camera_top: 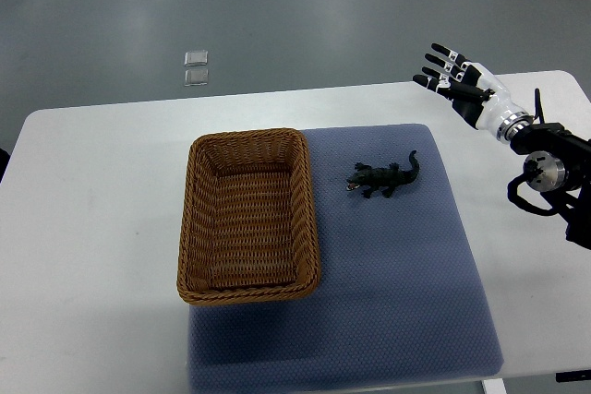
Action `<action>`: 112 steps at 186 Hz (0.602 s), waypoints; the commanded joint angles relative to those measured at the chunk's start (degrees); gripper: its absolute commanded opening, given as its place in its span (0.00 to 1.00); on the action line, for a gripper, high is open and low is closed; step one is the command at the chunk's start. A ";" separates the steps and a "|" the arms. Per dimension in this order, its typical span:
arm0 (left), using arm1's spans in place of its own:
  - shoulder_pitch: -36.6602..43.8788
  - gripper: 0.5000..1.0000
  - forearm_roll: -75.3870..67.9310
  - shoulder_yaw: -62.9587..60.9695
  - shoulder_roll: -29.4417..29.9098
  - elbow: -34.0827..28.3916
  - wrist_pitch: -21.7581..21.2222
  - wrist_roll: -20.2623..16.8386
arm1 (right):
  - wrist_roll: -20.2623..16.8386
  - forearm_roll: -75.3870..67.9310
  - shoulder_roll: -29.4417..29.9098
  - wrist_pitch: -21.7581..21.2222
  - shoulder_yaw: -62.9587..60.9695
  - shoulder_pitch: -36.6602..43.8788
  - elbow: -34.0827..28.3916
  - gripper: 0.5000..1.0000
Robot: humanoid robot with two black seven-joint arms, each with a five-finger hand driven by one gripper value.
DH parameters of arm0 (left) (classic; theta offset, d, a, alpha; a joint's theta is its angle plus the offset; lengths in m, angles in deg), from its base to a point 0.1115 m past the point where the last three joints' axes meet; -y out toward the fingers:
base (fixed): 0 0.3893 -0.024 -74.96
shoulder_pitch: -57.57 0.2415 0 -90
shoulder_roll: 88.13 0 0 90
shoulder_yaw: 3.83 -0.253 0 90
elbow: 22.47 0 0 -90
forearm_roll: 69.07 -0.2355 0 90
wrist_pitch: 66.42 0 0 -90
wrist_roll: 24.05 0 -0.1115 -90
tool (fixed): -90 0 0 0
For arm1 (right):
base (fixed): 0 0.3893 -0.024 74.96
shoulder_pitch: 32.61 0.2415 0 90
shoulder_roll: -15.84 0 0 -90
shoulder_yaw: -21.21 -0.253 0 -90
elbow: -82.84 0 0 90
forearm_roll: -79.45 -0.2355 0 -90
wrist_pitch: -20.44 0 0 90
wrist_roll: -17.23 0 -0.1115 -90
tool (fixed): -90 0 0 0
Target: Place crocodile in brown basket with right hand
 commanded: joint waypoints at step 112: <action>-0.38 1.00 0.01 -0.09 0.00 0.00 0.00 -0.03 | -0.09 0.01 -0.04 -0.06 0.00 0.00 0.01 0.86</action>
